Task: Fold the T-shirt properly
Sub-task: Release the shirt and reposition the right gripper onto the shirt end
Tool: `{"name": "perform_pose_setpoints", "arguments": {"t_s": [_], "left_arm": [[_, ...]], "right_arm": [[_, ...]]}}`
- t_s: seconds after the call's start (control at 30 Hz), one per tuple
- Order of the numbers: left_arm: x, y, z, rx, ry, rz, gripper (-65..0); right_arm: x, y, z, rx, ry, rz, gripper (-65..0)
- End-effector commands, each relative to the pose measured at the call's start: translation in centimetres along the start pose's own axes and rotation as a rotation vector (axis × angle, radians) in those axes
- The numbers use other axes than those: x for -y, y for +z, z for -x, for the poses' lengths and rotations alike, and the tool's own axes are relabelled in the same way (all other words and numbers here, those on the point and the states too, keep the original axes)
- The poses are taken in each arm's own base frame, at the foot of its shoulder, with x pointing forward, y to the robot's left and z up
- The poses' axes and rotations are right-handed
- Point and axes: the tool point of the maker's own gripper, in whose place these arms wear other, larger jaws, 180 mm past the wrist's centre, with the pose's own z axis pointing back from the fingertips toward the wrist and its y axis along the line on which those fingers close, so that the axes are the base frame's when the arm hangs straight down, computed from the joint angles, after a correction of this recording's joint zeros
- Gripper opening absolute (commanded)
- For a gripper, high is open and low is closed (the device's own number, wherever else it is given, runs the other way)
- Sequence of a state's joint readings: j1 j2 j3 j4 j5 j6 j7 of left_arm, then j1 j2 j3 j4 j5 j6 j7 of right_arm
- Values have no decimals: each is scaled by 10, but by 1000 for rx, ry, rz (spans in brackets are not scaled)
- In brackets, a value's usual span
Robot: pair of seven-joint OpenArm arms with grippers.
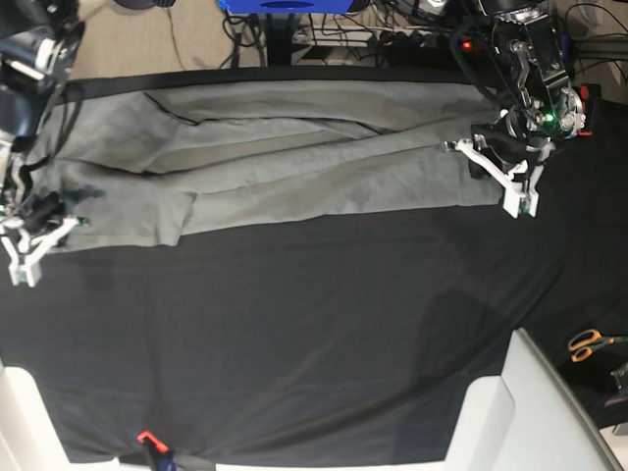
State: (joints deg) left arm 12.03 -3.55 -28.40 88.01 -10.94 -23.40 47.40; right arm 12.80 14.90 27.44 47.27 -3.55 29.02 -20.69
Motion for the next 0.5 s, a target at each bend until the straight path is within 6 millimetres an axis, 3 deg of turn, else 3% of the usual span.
{"name": "perform_pose_setpoints", "arguments": {"t_s": [0.0,0.17,0.33,0.4,0.47], "left_arm": [[-4,0,-7,21,1,-1,-650],[-10,-9,-3,33,20,0,-650],[-13,-7,-5,36,15,-5,-650],[-13,-2,-15,66,1,-12,-650],[-13,6,-19,84,-21,-20,-650]], "right_arm": [[14,3,-21,53,-4,19,-635],[32,-1,-16,49,-40,42,-635],[66,6,-23,87,-82,194,-635],[69,15,-31,111,-54,211,-636],[56,28,-32,116,-5,211,-636]]}}
